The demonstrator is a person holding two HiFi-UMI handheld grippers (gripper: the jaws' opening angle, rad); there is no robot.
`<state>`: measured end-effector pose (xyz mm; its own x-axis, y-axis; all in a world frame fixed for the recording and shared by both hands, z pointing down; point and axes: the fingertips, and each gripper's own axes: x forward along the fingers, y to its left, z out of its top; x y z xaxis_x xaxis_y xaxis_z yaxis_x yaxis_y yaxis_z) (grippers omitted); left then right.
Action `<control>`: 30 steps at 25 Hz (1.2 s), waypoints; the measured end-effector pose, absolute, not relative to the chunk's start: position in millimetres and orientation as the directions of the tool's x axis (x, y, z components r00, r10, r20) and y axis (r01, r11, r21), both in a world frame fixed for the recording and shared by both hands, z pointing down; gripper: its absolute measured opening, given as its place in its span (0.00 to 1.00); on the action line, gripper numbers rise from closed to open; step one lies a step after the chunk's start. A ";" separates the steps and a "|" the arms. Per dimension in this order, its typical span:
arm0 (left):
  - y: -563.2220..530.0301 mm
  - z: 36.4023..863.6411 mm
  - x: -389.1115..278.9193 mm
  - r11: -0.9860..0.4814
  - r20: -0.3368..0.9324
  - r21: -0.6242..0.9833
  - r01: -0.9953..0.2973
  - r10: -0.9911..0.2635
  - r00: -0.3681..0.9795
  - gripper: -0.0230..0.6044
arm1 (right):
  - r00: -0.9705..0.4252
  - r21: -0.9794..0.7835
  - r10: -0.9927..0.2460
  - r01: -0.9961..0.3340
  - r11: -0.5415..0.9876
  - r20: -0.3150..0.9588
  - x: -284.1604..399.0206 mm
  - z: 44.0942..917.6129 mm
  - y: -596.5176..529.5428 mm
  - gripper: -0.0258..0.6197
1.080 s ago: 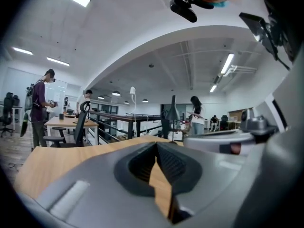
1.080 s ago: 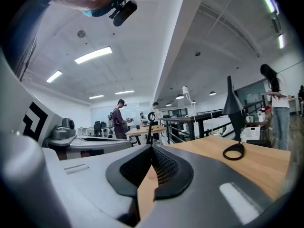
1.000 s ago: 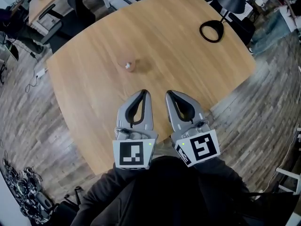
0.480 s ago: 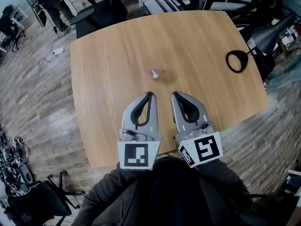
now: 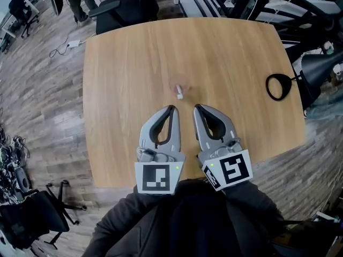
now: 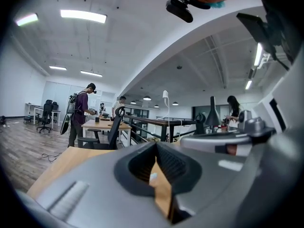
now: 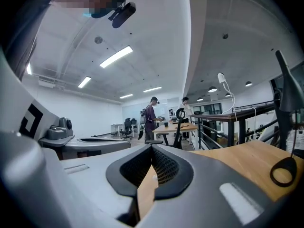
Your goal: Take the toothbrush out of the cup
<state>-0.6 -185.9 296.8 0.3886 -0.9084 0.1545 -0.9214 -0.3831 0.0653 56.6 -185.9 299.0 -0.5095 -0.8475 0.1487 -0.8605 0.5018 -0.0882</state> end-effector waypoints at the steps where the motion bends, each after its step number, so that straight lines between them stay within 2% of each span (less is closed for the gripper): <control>1: -189.1 298.5 -1.2 -0.377 0.159 0.063 -0.924 -0.910 0.383 0.05 | -0.515 -0.092 -0.843 -0.857 0.507 0.154 56.1 301.4 -189.3 0.04; 11: -221.5 334.8 -12.0 -0.318 0.259 0.098 -0.943 -0.907 0.333 0.05 | -0.562 -0.155 -0.793 -0.827 0.540 0.237 43.6 343.2 -221.5 0.04; 12: -223.7 340.9 -12.7 -0.314 0.272 0.103 -0.944 -0.904 0.330 0.05 | -0.568 -0.161 -0.786 -0.823 0.545 0.245 41.9 349.6 -223.3 0.05; 16: -229.7 368.6 -16.3 -0.292 0.334 0.115 -0.950 -0.889 0.313 0.05 | -0.596 -0.177 -0.755 -0.803 0.569 0.275 35.8 374.7 -230.0 0.22; 19: -235.3 385.0 -19.9 -0.275 0.370 0.120 -0.954 -0.879 0.300 0.05 | -0.607 -0.171 -0.737 -0.793 0.584 0.299 31.3 390.0 -235.1 0.27; 30: -249.8 426.0 -23.5 -0.244 0.441 0.144 -0.959 -0.852 0.283 0.05 | -0.606 -0.093 -0.715 -0.782 0.617 0.348 23.3 427.2 -252.1 0.31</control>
